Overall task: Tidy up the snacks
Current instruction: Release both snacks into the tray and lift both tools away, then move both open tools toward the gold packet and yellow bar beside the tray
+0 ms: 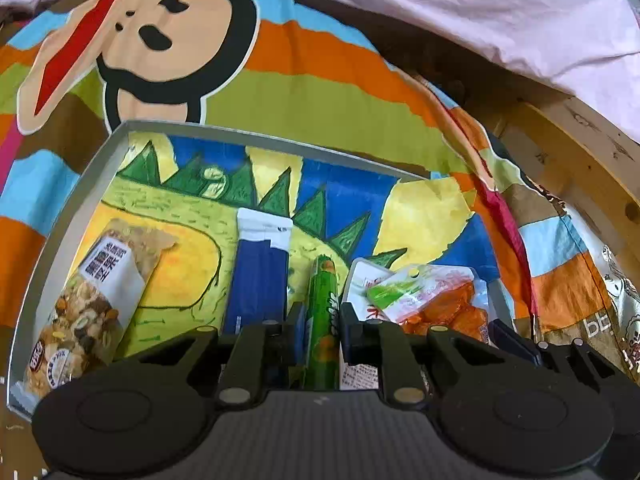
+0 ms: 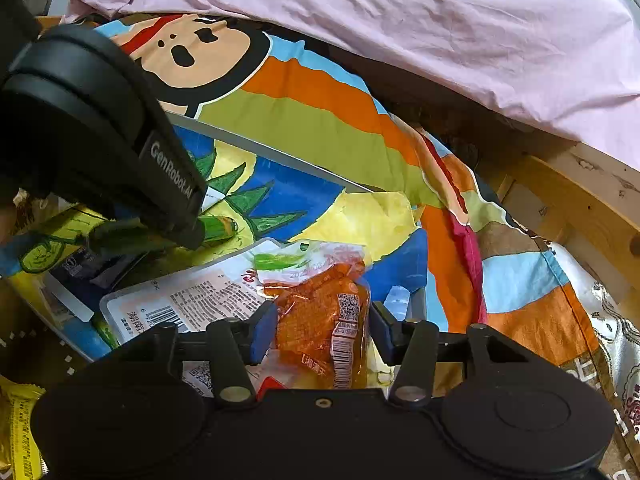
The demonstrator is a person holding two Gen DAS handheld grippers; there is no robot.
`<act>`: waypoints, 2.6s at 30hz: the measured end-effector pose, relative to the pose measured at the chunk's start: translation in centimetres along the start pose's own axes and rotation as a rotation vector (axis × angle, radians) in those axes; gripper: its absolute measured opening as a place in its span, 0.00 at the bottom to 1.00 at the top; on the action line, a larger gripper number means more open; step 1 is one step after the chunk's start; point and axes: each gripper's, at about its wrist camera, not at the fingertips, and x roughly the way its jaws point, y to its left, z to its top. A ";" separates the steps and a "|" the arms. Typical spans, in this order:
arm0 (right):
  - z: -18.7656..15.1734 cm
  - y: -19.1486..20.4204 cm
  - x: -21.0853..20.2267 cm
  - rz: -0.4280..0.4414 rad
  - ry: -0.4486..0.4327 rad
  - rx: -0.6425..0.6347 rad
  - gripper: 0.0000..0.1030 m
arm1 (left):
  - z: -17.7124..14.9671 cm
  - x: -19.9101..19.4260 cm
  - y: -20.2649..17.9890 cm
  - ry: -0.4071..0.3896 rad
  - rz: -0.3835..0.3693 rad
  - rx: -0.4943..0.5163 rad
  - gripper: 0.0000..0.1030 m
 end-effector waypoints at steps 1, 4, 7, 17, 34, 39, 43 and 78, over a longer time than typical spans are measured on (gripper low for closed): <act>0.0 0.0 0.0 -0.004 0.000 0.000 0.53 | 0.0 0.0 0.1 0.003 -0.001 -0.004 0.19; 0.1 -0.2 -0.1 -0.010 -0.004 0.009 0.58 | 0.2 -0.4 0.0 -0.006 0.012 0.001 0.21; 0.4 -0.7 -0.6 -0.009 -0.015 0.036 0.64 | 0.5 -0.9 -0.2 -0.005 0.007 -0.006 0.35; 1.8 -2.5 -4.9 -0.022 -0.097 0.178 0.86 | 1.3 -7.2 0.6 -0.155 0.024 -0.010 0.70; -0.4 -3.3 -19.9 0.055 -0.295 0.304 0.99 | -5.0 -20.3 2.0 -0.346 0.095 0.091 0.99; -2.3 -2.7 -23.4 0.039 -0.269 0.355 0.99 | -8.2 -22.4 2.8 -0.347 0.093 0.097 0.99; -3.3 -2.0 -25.4 0.032 -0.258 0.388 0.99 | -10.5 -23.9 3.7 -0.335 0.100 0.109 0.99; -4.5 8.1 -25.5 0.115 0.002 0.034 0.99 | -19.1 -26.8 11.2 -0.182 0.267 -0.043 0.99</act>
